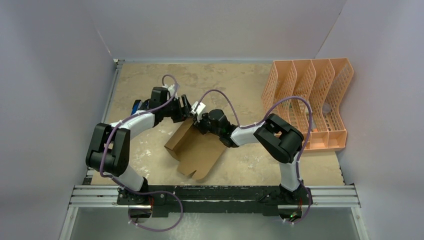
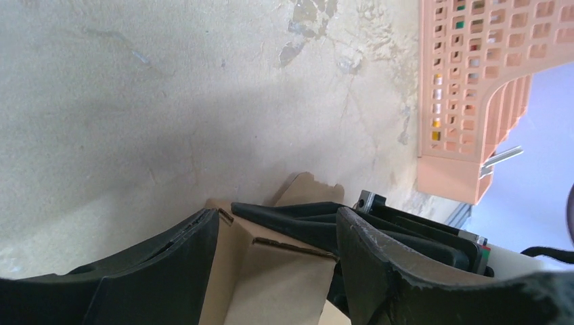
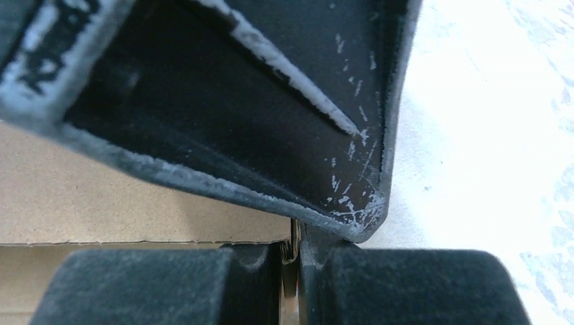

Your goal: Fold the paper box

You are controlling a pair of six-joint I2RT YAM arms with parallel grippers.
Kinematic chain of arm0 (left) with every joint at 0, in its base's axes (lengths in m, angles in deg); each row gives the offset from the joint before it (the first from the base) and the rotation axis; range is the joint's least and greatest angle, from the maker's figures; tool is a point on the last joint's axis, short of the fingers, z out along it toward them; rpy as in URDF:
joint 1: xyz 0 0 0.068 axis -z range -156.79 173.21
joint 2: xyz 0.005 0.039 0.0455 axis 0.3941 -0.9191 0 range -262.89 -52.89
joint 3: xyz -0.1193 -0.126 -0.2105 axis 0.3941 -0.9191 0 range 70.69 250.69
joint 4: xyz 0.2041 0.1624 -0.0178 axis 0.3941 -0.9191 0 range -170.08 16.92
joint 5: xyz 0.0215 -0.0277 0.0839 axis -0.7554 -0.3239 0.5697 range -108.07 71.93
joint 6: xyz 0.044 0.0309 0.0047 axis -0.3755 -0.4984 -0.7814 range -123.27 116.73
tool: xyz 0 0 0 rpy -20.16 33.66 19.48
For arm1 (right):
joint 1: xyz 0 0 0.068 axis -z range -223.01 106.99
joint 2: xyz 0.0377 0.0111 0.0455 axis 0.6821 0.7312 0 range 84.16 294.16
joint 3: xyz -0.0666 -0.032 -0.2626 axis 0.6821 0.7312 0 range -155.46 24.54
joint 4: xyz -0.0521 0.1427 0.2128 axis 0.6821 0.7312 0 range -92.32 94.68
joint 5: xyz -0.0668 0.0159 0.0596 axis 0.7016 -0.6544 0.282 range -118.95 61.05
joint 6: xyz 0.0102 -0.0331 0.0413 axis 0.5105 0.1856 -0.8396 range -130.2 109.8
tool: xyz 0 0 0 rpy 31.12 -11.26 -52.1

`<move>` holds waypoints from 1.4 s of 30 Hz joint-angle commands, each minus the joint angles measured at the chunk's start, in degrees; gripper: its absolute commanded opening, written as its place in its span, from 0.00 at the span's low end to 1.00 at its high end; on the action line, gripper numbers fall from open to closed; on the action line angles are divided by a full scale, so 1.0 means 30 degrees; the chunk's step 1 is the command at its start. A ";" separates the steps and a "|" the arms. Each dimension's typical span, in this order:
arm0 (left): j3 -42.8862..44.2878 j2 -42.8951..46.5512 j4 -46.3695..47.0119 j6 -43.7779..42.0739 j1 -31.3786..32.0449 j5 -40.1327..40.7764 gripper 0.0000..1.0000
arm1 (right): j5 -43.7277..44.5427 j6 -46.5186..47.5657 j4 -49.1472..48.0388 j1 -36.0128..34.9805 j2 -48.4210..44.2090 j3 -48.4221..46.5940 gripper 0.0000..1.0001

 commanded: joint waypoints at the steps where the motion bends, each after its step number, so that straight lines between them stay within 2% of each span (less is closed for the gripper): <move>1: -0.0884 0.0413 0.2396 0.1854 -0.0132 -0.1431 0.64 | 0.3399 -0.1363 0.0395 -0.0083 -0.0433 -0.0688 0.04; 6: -0.1496 0.0984 0.2874 0.2733 -0.0133 -0.1864 0.64 | 0.5120 -0.2509 0.1663 -0.0083 -0.0474 -0.1161 0.03; 15: -0.3559 0.1847 0.5721 0.5653 -0.0103 -0.2739 0.62 | 0.7075 -0.4369 0.4371 -0.0079 -0.0442 -0.2129 0.03; 25: -0.3958 0.2516 0.5302 0.5610 -0.0103 -0.2522 0.62 | 0.7918 -0.5144 0.5293 -0.0081 -0.0344 -0.2575 0.06; 30: -0.3689 0.2680 0.4551 0.5115 -0.0103 -0.2236 0.62 | 1.0221 -0.6319 0.7229 -0.0064 -0.0473 -0.2841 0.08; 32: -0.3875 0.2866 0.4615 0.5226 -0.0103 -0.2217 0.62 | 1.0774 -0.6212 0.7094 -0.0082 -0.0599 -0.2698 0.09; 42: -0.3649 0.2923 0.3339 0.3900 -0.0122 -0.1287 0.62 | 0.8537 -0.5448 0.5947 -0.0061 -0.1488 -0.2061 0.27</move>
